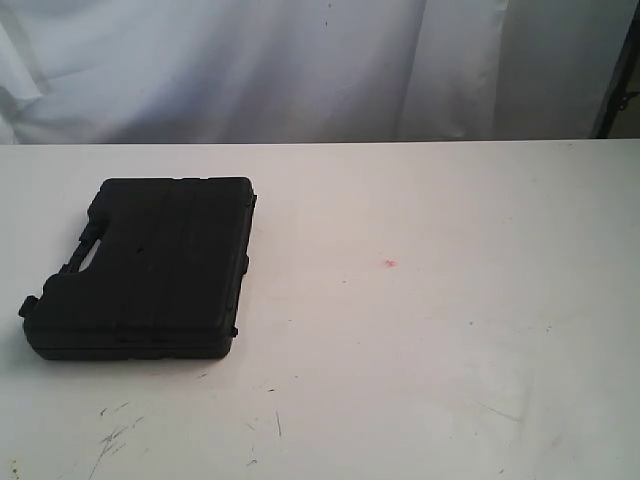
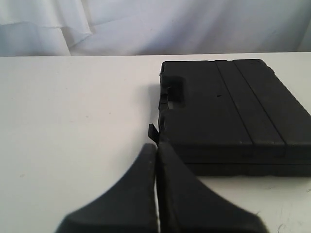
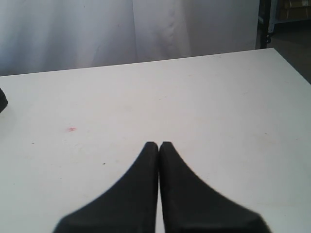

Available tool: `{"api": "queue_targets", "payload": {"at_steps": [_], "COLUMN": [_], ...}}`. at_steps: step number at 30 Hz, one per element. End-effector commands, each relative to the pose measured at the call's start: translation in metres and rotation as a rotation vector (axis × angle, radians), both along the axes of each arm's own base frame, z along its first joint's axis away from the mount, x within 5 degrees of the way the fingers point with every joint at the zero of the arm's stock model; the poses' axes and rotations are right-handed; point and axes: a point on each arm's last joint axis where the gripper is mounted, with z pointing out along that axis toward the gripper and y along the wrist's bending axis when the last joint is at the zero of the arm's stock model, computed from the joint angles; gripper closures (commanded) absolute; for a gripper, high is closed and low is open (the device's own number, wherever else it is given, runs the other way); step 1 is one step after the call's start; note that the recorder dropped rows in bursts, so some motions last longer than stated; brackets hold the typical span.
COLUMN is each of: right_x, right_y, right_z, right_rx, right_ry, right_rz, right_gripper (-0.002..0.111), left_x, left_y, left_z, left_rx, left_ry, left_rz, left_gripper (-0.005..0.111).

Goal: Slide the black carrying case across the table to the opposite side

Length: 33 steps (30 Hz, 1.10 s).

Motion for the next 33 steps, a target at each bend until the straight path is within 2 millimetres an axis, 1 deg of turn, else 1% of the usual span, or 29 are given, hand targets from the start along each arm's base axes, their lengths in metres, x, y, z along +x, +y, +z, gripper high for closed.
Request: {"api": "queue_targets", "payload": {"at_steps": [1, 33], "right_x": [-0.0001, -0.0001], "right_y": [-0.0003, -0.0003], "right_z": [-0.0011, -0.0011], "right_rx": [0.008, 0.008], "right_ry": [0.000, 0.000], "right_rz": [-0.009, -0.009], "right_gripper": [0.108, 0.108], "left_x": [-0.0001, -0.0001], "left_y": [-0.0003, -0.0003], "left_z": [-0.0007, -0.0007], "left_rx": [-0.009, -0.005], "left_ry": [-0.006, -0.006], "left_rz": [-0.002, -0.004], "left_gripper": [0.107, 0.107]}}
